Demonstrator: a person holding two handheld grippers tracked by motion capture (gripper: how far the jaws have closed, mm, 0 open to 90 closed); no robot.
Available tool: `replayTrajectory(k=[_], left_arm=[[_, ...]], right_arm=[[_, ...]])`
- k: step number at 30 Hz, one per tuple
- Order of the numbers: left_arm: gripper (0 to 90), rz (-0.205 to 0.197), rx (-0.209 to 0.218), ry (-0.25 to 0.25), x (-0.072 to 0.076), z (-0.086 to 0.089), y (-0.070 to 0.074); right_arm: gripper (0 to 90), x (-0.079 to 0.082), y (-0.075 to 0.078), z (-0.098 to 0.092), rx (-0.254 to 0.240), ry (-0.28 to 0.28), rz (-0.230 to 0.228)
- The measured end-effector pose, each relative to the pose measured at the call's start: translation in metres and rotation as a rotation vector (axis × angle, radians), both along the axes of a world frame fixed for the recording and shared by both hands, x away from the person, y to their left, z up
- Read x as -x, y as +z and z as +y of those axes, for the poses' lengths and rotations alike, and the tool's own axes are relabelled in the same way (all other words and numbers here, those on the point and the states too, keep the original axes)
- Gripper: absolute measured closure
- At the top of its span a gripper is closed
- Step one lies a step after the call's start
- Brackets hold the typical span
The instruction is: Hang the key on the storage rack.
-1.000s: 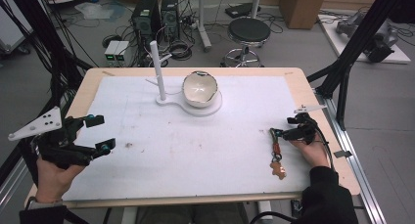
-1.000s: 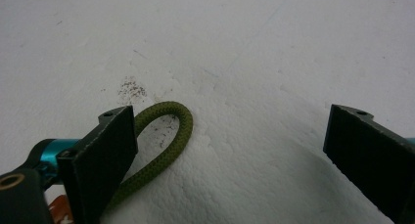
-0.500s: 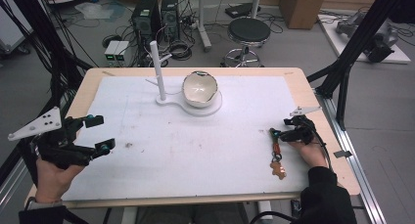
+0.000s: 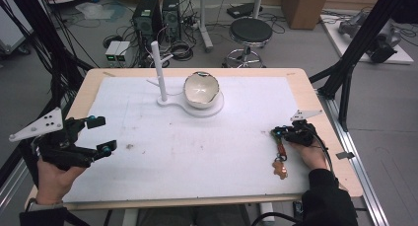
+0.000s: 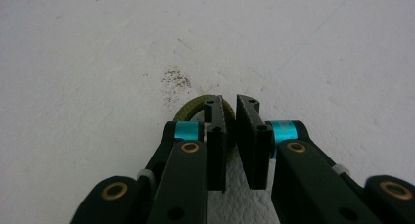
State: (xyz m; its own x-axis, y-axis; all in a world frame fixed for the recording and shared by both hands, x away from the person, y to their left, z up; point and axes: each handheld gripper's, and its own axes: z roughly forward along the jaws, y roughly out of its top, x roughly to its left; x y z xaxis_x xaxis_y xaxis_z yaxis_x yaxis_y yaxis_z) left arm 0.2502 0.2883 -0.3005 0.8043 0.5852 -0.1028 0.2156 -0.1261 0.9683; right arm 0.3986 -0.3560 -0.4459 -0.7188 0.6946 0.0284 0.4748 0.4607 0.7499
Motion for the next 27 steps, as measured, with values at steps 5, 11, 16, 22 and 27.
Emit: replayTrajectory(k=[5,11,16,22,27], left_arm=[[10.7,0.002,0.000,0.001,-0.001,-0.001,0.000],[10.7,0.001,-0.002,-0.004,-0.001,-0.002,0.001],[10.7,0.000,0.004,-0.006,-0.002,-0.002,0.002],[10.7,-0.001,0.005,-0.010,-0.004,-0.004,0.003],[10.7,-0.007,0.008,-0.018,-0.004,-0.006,0.006]], right_arm=[[83.8,0.000,0.001,0.000,0.000,-0.007,0.006],[84.4,0.006,0.016,-0.005,-0.075,-0.024,-0.041],[84.8,0.018,0.045,-0.011,-0.202,-0.039,-0.126],[84.9,0.029,0.072,-0.015,-0.244,-0.054,-0.191],[84.9,0.043,0.109,-0.018,-0.278,-0.052,-0.275]])
